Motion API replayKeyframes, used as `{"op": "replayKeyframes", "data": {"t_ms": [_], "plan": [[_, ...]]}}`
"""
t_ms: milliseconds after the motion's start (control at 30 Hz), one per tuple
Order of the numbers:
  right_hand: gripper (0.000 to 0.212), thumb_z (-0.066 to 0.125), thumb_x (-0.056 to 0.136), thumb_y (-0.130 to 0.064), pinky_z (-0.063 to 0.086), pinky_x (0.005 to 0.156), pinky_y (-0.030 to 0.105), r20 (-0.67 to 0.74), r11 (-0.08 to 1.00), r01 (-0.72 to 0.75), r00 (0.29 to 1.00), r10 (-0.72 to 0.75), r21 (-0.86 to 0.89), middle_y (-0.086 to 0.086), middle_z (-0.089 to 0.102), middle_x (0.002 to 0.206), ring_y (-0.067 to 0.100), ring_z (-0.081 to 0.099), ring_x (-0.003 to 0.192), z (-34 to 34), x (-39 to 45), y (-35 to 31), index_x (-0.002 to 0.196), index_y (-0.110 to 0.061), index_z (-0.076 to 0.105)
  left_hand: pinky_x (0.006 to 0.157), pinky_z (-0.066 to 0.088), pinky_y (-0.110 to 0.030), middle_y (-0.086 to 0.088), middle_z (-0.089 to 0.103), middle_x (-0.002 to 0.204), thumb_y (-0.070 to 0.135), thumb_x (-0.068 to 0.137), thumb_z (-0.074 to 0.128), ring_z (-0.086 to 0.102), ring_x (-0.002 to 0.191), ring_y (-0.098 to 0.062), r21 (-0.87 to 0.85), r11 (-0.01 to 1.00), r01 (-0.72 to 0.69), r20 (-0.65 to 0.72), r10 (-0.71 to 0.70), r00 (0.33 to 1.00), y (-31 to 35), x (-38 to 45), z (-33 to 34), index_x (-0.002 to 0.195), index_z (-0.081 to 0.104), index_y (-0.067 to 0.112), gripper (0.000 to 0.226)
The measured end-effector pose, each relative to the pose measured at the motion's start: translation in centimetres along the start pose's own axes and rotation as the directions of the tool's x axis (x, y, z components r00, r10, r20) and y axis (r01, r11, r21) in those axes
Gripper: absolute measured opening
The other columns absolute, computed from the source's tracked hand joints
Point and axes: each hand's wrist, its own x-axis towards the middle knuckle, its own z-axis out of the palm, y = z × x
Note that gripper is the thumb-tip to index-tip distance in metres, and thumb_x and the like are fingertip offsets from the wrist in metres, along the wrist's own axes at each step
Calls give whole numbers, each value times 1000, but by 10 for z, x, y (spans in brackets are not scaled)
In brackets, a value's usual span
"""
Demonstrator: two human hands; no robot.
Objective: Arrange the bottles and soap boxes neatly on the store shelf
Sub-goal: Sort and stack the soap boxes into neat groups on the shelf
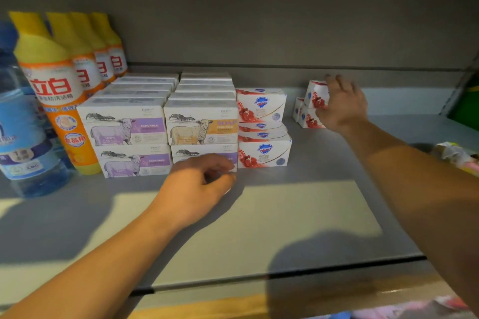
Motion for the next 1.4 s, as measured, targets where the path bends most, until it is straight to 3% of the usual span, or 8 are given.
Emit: {"op": "replayKeyframes", "data": {"t_ms": [100,300,667,833,967,1133,1233,1400], "plan": [[85,72,79,-18,19,118,52,37,993,4,999,0,-121,9,32,154,39,22,143,5,11,-1,151,-24,27,78,53,-28,11,74,82,22,82,68,68,80,-10,-2,1000,4,-4,-4,1000,-1,2,1,91,73,28,12],[47,72,82,-21,33,105,45,-134,969,1,990,-36,-247,14,49,124,38,40,115,-9,7,2,126,-15,58,81,50,-21,16,73,84,25,82,70,66,82,1,2,1000,-1,11,1,1000,-2,2,2,90,71,32,10],[49,75,79,-23,29,85,20,-214,945,227,961,-177,234,8,60,111,32,48,102,-87,-101,-48,127,-21,64,81,52,-25,13,73,93,25,85,69,67,84,-5,-88,993,-74,-38,71,997,7,-1,-8,93,67,30,10],[58,77,74,-19,35,88,15,-2,879,267,957,-289,395,3,65,118,20,55,110,-93,-167,-93,130,-22,61,80,53,-28,8,73,99,57,72,60,68,93,-7,-366,924,-108,-8,113,994,15,-7,-17,105,67,30,43],[54,81,72,-25,46,86,14,151,834,175,944,-293,523,-9,67,114,5,62,101,-74,-196,-113,123,-27,65,81,56,-30,-1,76,99,29,81,72,71,94,-16,-517,851,-89,135,184,974,16,-12,-19,104,68,22,24],[51,77,75,-16,48,81,10,102,620,8,985,-141,784,-11,62,118,-4,60,102,-51,-216,-104,121,-29,61,63,51,-14,6,76,82,23,92,65,70,75,-5,-482,875,36,109,19,994,11,-12,-22,87,73,20,10],[68,75,69,-14,55,85,23,183,416,-98,968,-170,904,-7,59,130,5,60,115,-40,-224,-95,128,-38,52,65,60,-34,-10,75,90,26,91,68,74,78,-22,-648,718,256,185,-178,967,12,-10,-21,97,70,9,18],[64,74,68,-13,55,74,23,226,307,-162,956,-187,938,-12,69,115,11,68,104,-33,-215,-87,121,-42,55,57,59,-35,-9,76,97,25,95,62,75,83,-27,-769,524,366,298,-212,930,12,-9,-20,103,67,14,15]]}}
